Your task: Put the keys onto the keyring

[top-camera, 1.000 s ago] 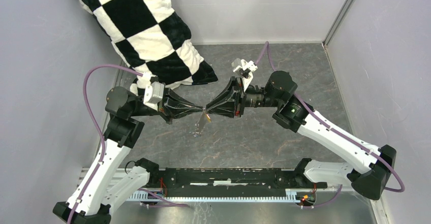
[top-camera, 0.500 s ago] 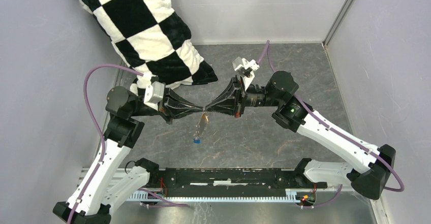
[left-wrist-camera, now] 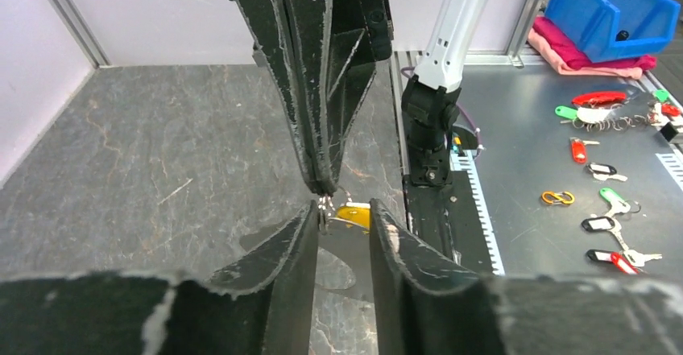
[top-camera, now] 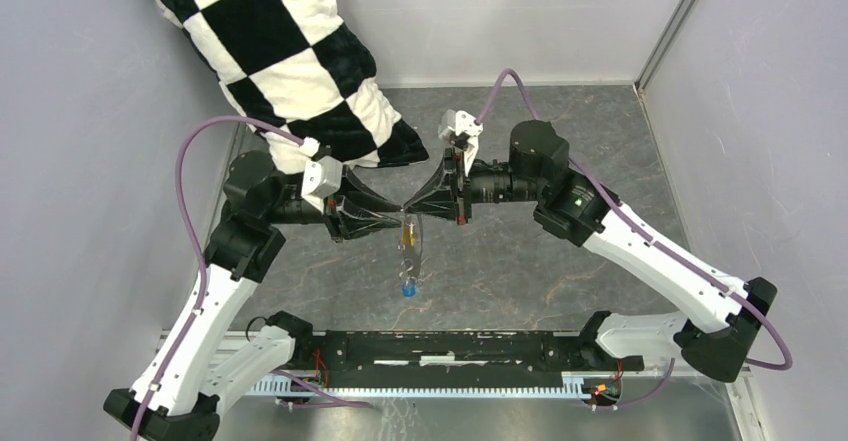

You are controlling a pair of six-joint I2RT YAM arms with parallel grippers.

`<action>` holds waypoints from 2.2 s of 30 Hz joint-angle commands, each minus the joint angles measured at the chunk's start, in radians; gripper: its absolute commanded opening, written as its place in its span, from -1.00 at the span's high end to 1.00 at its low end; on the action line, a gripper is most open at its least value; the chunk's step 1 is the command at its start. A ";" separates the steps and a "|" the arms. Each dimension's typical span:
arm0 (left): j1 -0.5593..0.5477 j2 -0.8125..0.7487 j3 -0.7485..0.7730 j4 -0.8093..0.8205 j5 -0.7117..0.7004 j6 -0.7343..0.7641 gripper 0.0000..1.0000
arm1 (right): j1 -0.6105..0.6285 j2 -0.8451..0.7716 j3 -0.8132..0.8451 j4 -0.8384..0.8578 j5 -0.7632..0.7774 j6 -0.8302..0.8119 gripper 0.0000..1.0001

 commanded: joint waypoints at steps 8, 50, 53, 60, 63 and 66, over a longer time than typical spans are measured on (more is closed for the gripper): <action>-0.003 0.079 0.143 -0.433 -0.030 0.476 0.35 | 0.085 0.112 0.241 -0.390 0.181 -0.289 0.99; -0.003 0.100 0.158 -0.694 -0.025 0.778 0.96 | 0.173 0.220 0.405 -0.518 0.231 -0.350 0.99; -0.003 0.102 0.161 -0.697 -0.024 0.786 0.96 | 0.173 0.214 0.398 -0.502 0.225 -0.336 0.83; -0.004 0.105 0.166 -0.633 0.021 0.667 0.96 | 0.133 0.083 0.260 -0.313 0.215 -0.249 0.14; -0.002 0.097 0.163 -0.541 0.035 0.557 0.96 | 0.086 0.024 0.174 -0.241 0.184 -0.191 0.01; -0.003 0.077 0.144 -0.379 0.051 0.391 0.95 | 0.045 -0.049 0.047 -0.139 0.136 -0.132 -0.08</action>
